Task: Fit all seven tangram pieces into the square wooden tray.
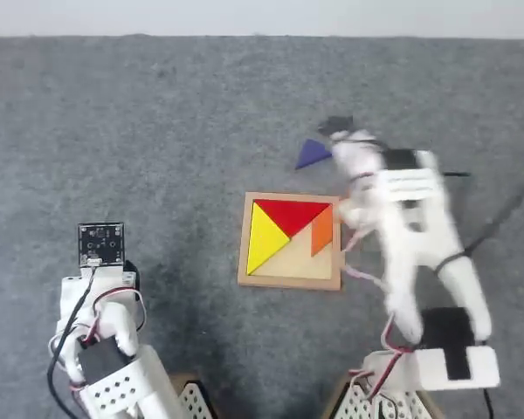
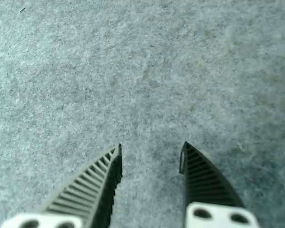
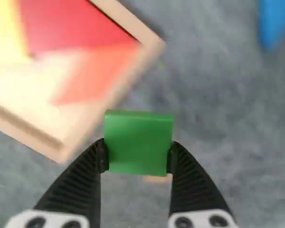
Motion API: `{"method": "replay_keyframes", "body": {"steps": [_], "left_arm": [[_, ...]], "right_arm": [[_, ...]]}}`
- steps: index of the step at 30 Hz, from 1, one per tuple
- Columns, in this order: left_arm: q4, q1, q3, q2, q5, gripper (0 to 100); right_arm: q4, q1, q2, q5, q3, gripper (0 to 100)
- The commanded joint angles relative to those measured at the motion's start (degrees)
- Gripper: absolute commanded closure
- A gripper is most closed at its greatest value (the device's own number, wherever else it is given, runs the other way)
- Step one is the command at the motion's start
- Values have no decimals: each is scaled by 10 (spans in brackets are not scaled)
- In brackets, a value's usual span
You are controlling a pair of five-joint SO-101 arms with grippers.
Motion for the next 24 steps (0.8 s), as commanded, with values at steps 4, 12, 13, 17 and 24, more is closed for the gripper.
{"method": "replay_keyframes", "body": {"steps": [4, 12, 13, 17, 24], "left_arm": [[-7, 5, -5, -8, 2, 808], [-6, 3, -5, -8, 2, 808], [-6, 3, -5, -8, 2, 808], [-6, 4, -5, -8, 2, 808], [-6, 4, -5, -8, 2, 808]], "right_arm": [[-63, -82, -43, -4, 108, 991], [-129, -260, -35, -122, 117, 991], [-131, -268, -35, -133, 117, 991], [-138, -291, -35, -159, 117, 991], [-138, -319, 7, -159, 103, 991]]}}
